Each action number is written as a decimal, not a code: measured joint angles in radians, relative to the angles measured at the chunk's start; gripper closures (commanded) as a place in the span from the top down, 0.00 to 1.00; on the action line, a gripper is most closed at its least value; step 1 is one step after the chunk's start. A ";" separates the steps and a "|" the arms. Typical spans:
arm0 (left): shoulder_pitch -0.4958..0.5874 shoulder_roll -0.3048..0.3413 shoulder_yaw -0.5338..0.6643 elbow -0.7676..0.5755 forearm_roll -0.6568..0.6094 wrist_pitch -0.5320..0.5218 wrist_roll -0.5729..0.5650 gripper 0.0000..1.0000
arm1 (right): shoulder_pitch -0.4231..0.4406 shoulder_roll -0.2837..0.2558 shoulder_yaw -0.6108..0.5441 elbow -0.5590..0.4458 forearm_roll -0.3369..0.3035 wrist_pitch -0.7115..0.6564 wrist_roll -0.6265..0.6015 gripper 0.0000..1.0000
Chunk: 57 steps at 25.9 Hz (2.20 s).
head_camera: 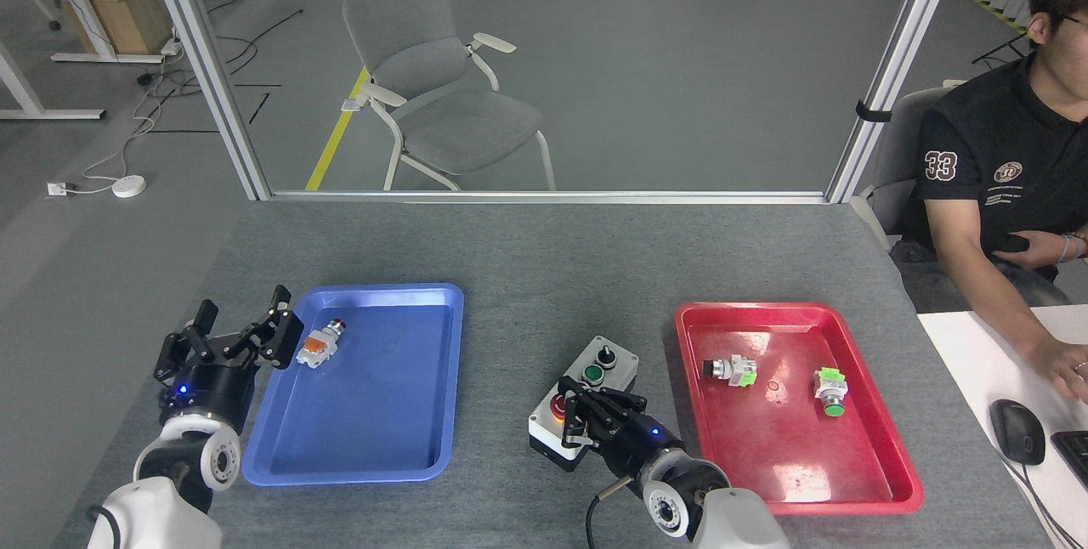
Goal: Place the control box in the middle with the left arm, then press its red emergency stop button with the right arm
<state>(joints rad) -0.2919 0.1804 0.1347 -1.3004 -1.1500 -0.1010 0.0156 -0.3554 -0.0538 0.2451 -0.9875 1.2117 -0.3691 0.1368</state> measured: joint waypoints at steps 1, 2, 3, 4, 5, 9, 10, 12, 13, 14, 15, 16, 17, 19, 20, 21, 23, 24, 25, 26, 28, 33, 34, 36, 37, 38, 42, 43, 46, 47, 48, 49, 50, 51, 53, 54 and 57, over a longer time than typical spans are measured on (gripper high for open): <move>0.000 -0.009 -0.001 -0.003 0.001 -0.004 0.001 0.99 | 0.000 0.000 0.000 0.010 0.000 0.000 -0.002 0.00; 0.000 -0.015 -0.002 -0.007 0.002 -0.005 0.003 0.99 | -0.001 0.000 0.000 0.021 0.000 -0.002 -0.004 0.00; 0.000 -0.019 -0.003 -0.010 0.003 -0.005 0.007 0.99 | -0.001 0.000 0.001 0.031 0.000 -0.003 -0.005 0.00; 0.000 -0.022 -0.004 -0.013 0.003 -0.006 0.011 0.99 | -0.002 0.000 0.001 0.039 0.000 -0.005 -0.008 0.00; 0.000 -0.024 -0.006 -0.014 0.004 -0.006 0.014 0.99 | -0.001 0.001 0.001 0.045 0.000 -0.005 -0.023 0.00; 0.001 -0.027 -0.008 -0.014 0.003 -0.006 0.023 0.99 | -0.002 0.003 -0.002 0.054 -0.001 -0.005 -0.045 0.00; 0.003 -0.027 -0.008 -0.014 0.003 -0.004 0.024 0.99 | -0.004 0.004 -0.005 0.052 -0.003 -0.005 -0.048 0.00; 0.007 -0.027 -0.008 -0.014 0.001 0.000 0.025 0.99 | -0.015 0.012 -0.016 0.036 -0.009 0.001 -0.011 0.19; 0.009 -0.027 -0.008 -0.014 -0.001 0.002 0.027 0.99 | -0.025 0.016 -0.029 0.021 -0.015 0.004 0.016 0.61; 0.011 -0.027 -0.007 -0.014 -0.002 0.005 0.028 0.99 | -0.040 0.019 -0.050 0.007 -0.022 0.004 0.020 1.00; 0.012 -0.027 -0.007 -0.013 -0.003 0.006 0.029 0.99 | -0.057 0.021 -0.079 -0.004 -0.032 0.003 0.006 0.99; 0.013 -0.027 -0.008 -0.012 -0.005 0.008 0.034 0.99 | -0.073 0.022 -0.120 -0.012 -0.047 -0.001 -0.013 0.99; 0.015 -0.027 -0.008 -0.011 -0.006 0.010 0.037 0.99 | -0.085 0.022 -0.156 -0.017 -0.063 -0.003 -0.018 0.99; 0.025 -0.028 -0.008 -0.009 -0.007 0.015 0.048 0.99 | -0.125 0.019 -0.228 -0.025 -0.102 -0.018 -0.035 0.99; 0.032 -0.029 -0.009 -0.008 -0.008 0.018 0.056 0.99 | -0.138 0.015 -0.250 -0.026 -0.121 -0.027 -0.037 0.99; 0.042 -0.034 -0.010 -0.007 -0.008 0.021 0.060 0.99 | -0.145 0.011 -0.265 -0.027 -0.136 -0.036 -0.038 0.99; 0.067 -0.059 -0.012 -0.006 -0.009 0.023 0.069 0.99 | -0.166 -0.008 -0.290 -0.030 -0.154 -0.057 -0.041 0.99; 0.080 -0.077 -0.012 -0.006 -0.011 0.026 0.075 0.99 | -0.168 -0.022 -0.297 -0.030 -0.158 -0.059 -0.043 0.99; 0.091 -0.098 -0.013 -0.005 -0.012 0.026 0.075 0.99 | -0.169 -0.035 -0.301 -0.031 -0.160 -0.056 -0.043 0.99; 0.100 -0.116 -0.014 -0.005 -0.014 0.026 0.076 0.99 | -0.173 -0.048 -0.304 -0.033 -0.161 -0.041 -0.043 0.99; 0.112 -0.140 -0.014 -0.005 -0.023 0.027 0.081 0.99 | -0.173 -0.071 -0.308 -0.035 -0.162 0.024 -0.049 0.99; 0.132 -0.157 -0.015 0.000 -0.061 0.028 0.081 0.99 | -0.161 -0.095 -0.307 -0.053 -0.132 0.254 -0.050 0.99; 0.132 -0.156 -0.015 0.000 -0.068 0.028 0.081 0.99 | -0.150 -0.097 -0.306 -0.066 -0.110 0.286 -0.052 0.99; 0.136 -0.155 -0.015 0.002 -0.084 0.028 0.081 0.99 | -0.109 -0.097 -0.305 -0.097 -0.061 0.330 -0.083 0.99; 0.136 -0.155 -0.015 0.002 -0.089 0.027 0.081 0.99 | -0.082 -0.097 -0.305 -0.118 -0.040 0.342 -0.113 0.99; 0.136 -0.156 -0.014 0.002 -0.091 0.026 0.081 0.99 | -0.051 -0.097 -0.304 -0.144 -0.023 0.349 -0.148 0.99; 0.137 -0.161 -0.012 0.002 -0.091 0.025 0.081 0.99 | 0.037 -0.102 -0.303 -0.216 0.005 0.358 -0.212 1.00; 0.137 -0.161 -0.012 0.001 -0.090 0.025 0.081 0.99 | 0.049 -0.106 -0.303 -0.223 0.007 0.355 -0.215 1.00; 0.137 -0.162 -0.012 0.001 -0.090 0.025 0.081 0.99 | 0.060 -0.122 -0.307 -0.236 0.011 0.340 -0.209 1.00; 0.137 -0.162 -0.012 0.001 -0.090 0.025 0.081 0.99 | 0.064 -0.125 -0.307 -0.237 0.012 0.336 -0.200 1.00; 0.137 -0.162 -0.012 0.001 -0.090 0.025 0.081 0.99 | 0.063 -0.129 -0.308 -0.240 0.012 0.333 -0.197 1.00; 0.137 -0.162 -0.012 0.001 -0.090 0.025 0.081 0.99 | 0.064 -0.131 -0.309 -0.240 0.012 0.332 -0.197 1.00; 0.137 -0.162 -0.012 0.001 -0.090 0.025 0.081 0.99 | 0.066 -0.133 -0.309 -0.240 0.012 0.332 -0.192 1.00; 0.137 -0.162 -0.012 0.001 -0.090 0.025 0.081 0.99 | 0.066 -0.134 -0.310 -0.240 0.012 0.330 -0.191 1.00; 0.137 -0.162 -0.012 0.001 -0.089 0.025 0.081 0.99 | 0.066 -0.137 -0.311 -0.241 0.012 0.329 -0.191 1.00; 0.137 -0.162 -0.012 0.001 -0.089 0.025 0.081 0.99 | 0.066 -0.138 -0.311 -0.241 0.012 0.329 -0.190 1.00; 0.137 -0.162 -0.012 0.001 -0.089 0.025 0.081 0.99 | 0.066 -0.139 -0.312 -0.241 0.012 0.329 -0.190 1.00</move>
<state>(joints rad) -0.1549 0.0184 0.1227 -1.2993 -1.2394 -0.0756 0.0966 -0.2889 -0.1927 -0.0667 -1.2286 1.2241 -0.0396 -0.0528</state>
